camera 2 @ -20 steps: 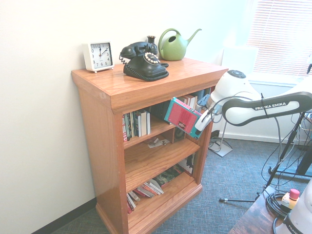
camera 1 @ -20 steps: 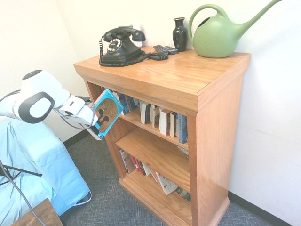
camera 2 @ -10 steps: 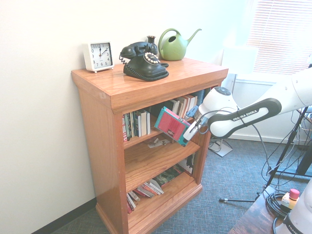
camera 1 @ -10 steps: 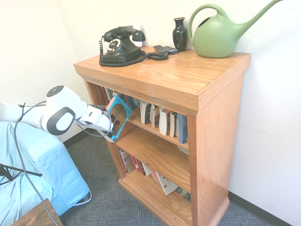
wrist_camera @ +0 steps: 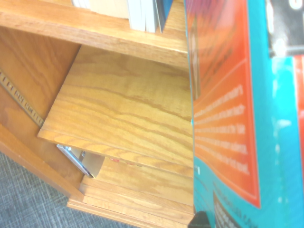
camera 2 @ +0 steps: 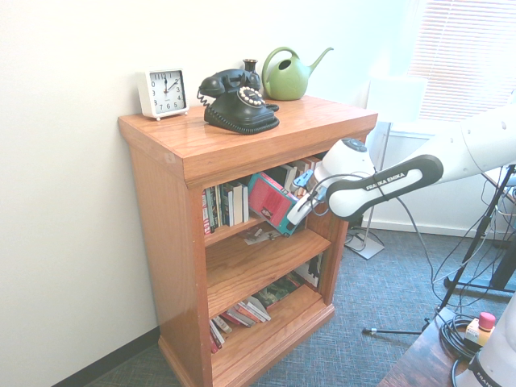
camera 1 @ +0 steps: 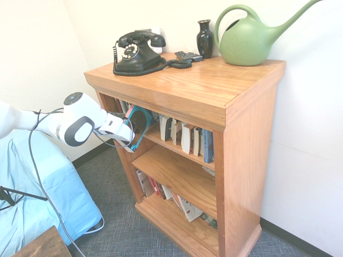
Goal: Organize the shelf
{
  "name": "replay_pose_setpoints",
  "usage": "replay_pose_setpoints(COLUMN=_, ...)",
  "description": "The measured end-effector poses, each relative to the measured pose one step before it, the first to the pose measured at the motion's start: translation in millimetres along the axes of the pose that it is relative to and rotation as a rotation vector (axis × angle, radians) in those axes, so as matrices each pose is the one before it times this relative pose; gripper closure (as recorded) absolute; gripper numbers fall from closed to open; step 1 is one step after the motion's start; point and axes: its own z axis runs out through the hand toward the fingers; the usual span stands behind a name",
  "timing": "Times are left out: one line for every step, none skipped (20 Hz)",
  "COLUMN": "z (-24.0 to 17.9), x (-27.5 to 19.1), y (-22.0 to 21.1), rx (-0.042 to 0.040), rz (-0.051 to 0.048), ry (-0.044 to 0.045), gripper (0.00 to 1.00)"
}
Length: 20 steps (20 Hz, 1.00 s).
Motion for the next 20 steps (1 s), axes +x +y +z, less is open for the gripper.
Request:
replay_pose_setpoints(z=3.37, x=1.74, y=-2.93, rx=0.00213, rz=-0.00127, ry=-0.00177, gripper=1.0)
replay_pose_setpoints(z=2.71, x=1.71, y=-3.35, rx=0.00283, rz=-0.00222, ry=-0.00079, gripper=1.0)
replay_pose_setpoints(z=0.62, x=2.46, y=-4.11, rx=0.00423, rz=-0.00322, ry=0.00309, gripper=1.0)
replay_pose_setpoints(z=0.41, x=1.9, y=-3.58, rx=0.00313, rz=-0.00381, ry=0.00317, gripper=1.0)
replay_pose_setpoints(z=0.03, x=2.24, y=-3.62, rx=0.00327, rz=-0.00283, ry=0.00433, gripper=1.0)
replay_pose_setpoints(z=0.24, x=2.07, y=-2.87, rx=0.00129, rz=-0.00143, ry=0.00433, gripper=1.0)
replay_pose_setpoints(z=-0.13, x=2.69, y=-2.37, rx=0.00212, rz=-0.00064, ry=0.00495, gripper=1.0)
replay_pose_setpoints(z=0.26, x=2.91, y=-1.62, rx=0.00123, rz=0.00016, ry=0.00416, gripper=1.0)
replay_pose_setpoints(z=0.45, x=3.04, y=-0.61, rx=0.00029, rz=0.00057, ry=0.00406, gripper=1.0)
replay_pose_setpoints(z=0.71, x=3.65, y=-1.02, rx=0.00109, rz=0.00168, ry=0.00394, gripper=1.0)
replay_pose_setpoints(z=1.31, x=2.99, y=-1.04, rx=0.00121, rz=0.00173, ry=0.00204, gripper=1.0)
replay_pose_setpoints(z=1.65, x=2.63, y=-2.07, rx=0.00166, rz=0.00004, ry=0.00106, gripper=1.0)
replay_pose_setpoints(z=2.52, x=1.78, y=-2.4, rx=0.00164, rz=-0.0009, ry=-0.0001, gripper=1.0)
replay_pose_setpoints(z=2.17, x=1.78, y=-2.97, rx=0.00259, rz=-0.00186, ry=0.00064, gripper=1.0)
replay_pose_setpoints(z=2.41, x=1.4, y=-2.32, rx=0.00093, rz=-0.00231, ry=0.00049, gripper=1.0)
replay_pose_setpoints(z=2.04, x=2.29, y=-2.36, rx=0.00082, rz=-0.00251, ry=0.00255, gripper=1.0)
replay_pose_setpoints(z=2.25, x=1.57, y=-1.48, rx=-0.00095, rz=-0.00203, ry=0.00158, gripper=1.0)
replay_pose_setpoints(z=0.36, x=1.91, y=-1.86, rx=0.00132, rz=-0.00141, ry=0.00372, gripper=1.0)
replay_pose_setpoints(z=0.24, x=1.57, y=-1.91, rx=0.00173, rz=-0.00135, ry=0.00286, gripper=1.0)
replay_pose_setpoints(z=0.53, x=0.73, y=-1.86, rx=0.00154, rz=-0.00053, ry=0.00132, gripper=1.0)
